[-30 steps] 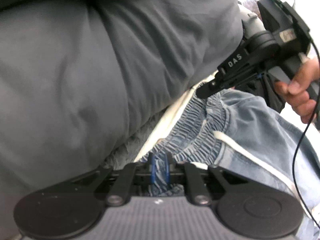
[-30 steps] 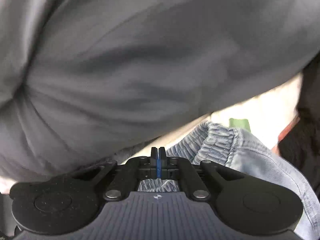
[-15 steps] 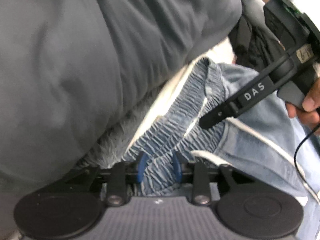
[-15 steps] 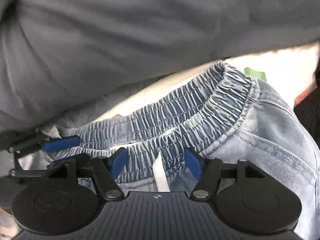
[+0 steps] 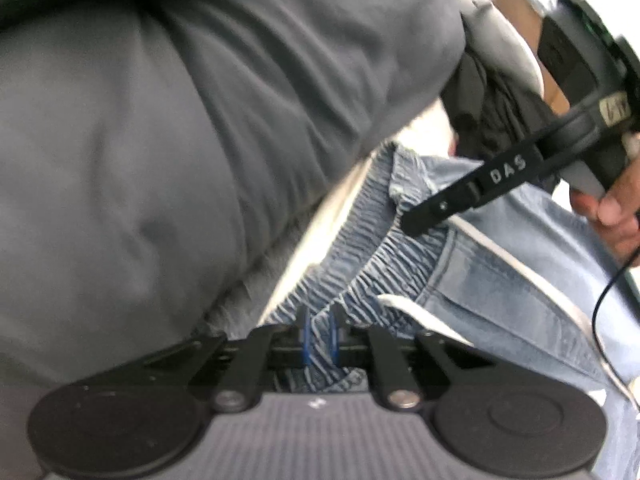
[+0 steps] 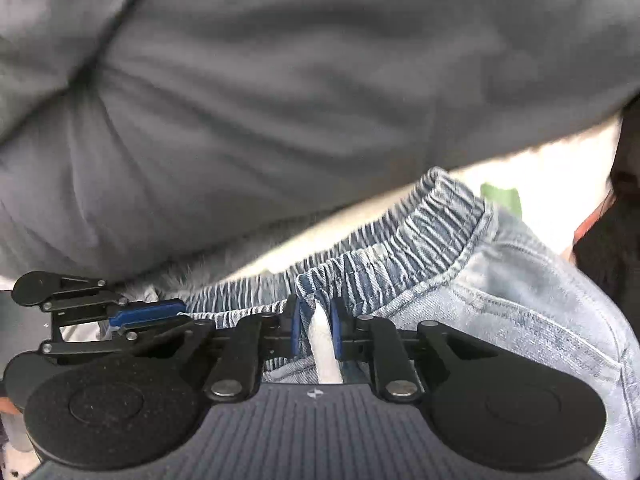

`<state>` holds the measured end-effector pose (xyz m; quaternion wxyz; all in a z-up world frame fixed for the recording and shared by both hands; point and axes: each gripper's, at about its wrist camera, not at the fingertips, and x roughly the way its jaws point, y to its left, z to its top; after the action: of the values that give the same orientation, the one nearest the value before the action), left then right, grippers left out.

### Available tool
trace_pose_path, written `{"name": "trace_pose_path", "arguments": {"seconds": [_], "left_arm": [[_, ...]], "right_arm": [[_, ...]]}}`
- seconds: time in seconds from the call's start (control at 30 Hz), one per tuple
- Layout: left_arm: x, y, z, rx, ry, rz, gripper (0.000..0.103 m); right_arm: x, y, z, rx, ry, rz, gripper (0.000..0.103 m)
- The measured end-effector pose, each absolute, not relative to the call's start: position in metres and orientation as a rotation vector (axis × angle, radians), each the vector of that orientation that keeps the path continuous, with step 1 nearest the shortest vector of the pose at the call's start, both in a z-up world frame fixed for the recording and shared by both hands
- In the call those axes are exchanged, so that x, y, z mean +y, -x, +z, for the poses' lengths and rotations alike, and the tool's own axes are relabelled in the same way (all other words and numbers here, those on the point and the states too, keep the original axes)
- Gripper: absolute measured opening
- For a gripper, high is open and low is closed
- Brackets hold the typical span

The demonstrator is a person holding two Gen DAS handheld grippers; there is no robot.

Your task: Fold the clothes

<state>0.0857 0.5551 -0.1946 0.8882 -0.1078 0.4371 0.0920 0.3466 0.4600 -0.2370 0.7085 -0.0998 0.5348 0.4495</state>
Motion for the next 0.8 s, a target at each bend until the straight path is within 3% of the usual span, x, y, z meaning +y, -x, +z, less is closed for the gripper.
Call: {"name": "trace_pose_path", "arguments": {"seconds": [0.3,0.33,0.37,0.4,0.43,0.57,0.8], "left_arm": [[0.564,-0.097,-0.209,0.935,0.229,0.269,0.009],[0.563,-0.100,-0.217,0.957,0.219,0.286,0.001],[0.564,-0.103,-0.226,0.981,0.216,0.309,0.000],[0.565,-0.105,-0.232,0.995,0.214,0.331,0.000],[0.566,-0.106,-0.233,0.997,0.215,0.352,0.000],[0.569,-0.101,-0.228,0.995,0.235,0.390,0.002],[0.553,-0.086,-0.193,0.962,0.227,0.425,0.009]], "right_arm": [[0.483,-0.348,-0.248,1.174,0.234,0.930,0.017],[0.487,-0.345,-0.256,1.170,0.265,0.920,0.020],[0.489,-0.342,-0.263,1.166,0.284,0.917,0.023],[0.485,-0.343,-0.265,1.173,0.256,0.923,0.035],[0.478,-0.346,-0.265,1.187,0.208,0.933,0.040],[0.431,-0.354,-0.243,1.226,0.031,0.937,0.046],[0.348,-0.335,-0.199,1.133,0.047,0.919,0.049]]}}
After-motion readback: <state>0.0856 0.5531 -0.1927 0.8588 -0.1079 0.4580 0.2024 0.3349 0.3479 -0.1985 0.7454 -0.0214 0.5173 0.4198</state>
